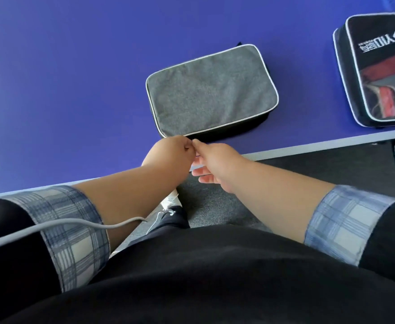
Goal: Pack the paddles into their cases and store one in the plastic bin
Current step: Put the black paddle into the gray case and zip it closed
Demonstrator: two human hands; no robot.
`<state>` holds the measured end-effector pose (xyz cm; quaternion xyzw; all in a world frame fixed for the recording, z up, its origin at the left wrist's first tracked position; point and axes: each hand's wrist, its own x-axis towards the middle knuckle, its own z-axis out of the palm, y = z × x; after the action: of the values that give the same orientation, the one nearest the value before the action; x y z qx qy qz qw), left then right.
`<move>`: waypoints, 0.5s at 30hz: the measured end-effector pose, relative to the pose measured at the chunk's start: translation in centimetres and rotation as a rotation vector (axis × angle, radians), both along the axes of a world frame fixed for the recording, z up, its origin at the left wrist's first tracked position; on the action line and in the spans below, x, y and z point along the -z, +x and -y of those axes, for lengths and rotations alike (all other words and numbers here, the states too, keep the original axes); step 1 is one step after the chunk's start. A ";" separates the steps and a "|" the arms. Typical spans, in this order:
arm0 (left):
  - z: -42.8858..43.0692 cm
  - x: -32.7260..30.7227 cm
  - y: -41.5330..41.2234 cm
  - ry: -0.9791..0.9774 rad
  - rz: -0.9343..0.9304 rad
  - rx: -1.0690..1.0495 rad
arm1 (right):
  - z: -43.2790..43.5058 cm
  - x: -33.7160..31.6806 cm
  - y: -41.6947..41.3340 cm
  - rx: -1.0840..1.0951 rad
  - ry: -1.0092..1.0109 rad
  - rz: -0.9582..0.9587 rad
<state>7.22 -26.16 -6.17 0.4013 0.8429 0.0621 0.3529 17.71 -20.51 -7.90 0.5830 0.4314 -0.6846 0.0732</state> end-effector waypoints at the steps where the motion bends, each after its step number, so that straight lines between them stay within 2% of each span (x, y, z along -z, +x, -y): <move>1: -0.1 0.1 -0.1 -0.016 -0.024 0.018 | -0.2 0.1 -0.4 0.007 -0.009 -0.016; 6: 0.2 -0.2 -1.1 0.014 0.037 0.113 | -1.0 0.5 -1.7 0.040 -0.036 -0.032; 8: 0.2 -1.2 -1.6 -0.056 0.007 0.195 | -1.1 0.5 -1.7 0.005 -0.023 -0.023; 10: -0.2 -2.2 -2.5 -0.056 -0.050 0.171 | -1.4 0.2 -1.6 -0.013 -0.022 -0.012; 12: -1.3 -2.9 -3.4 0.120 -0.137 0.147 | -1.5 0.4 -1.5 -0.028 0.035 -0.012; 15: -4.9 -2.2 -4.5 0.405 -0.165 0.196 | -0.9 1.0 -1.3 -0.110 0.188 -0.002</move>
<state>2.71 -21.23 -3.95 0.5476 0.7963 0.1621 0.1995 16.37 -19.57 -8.91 0.5621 0.5250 -0.6367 0.0553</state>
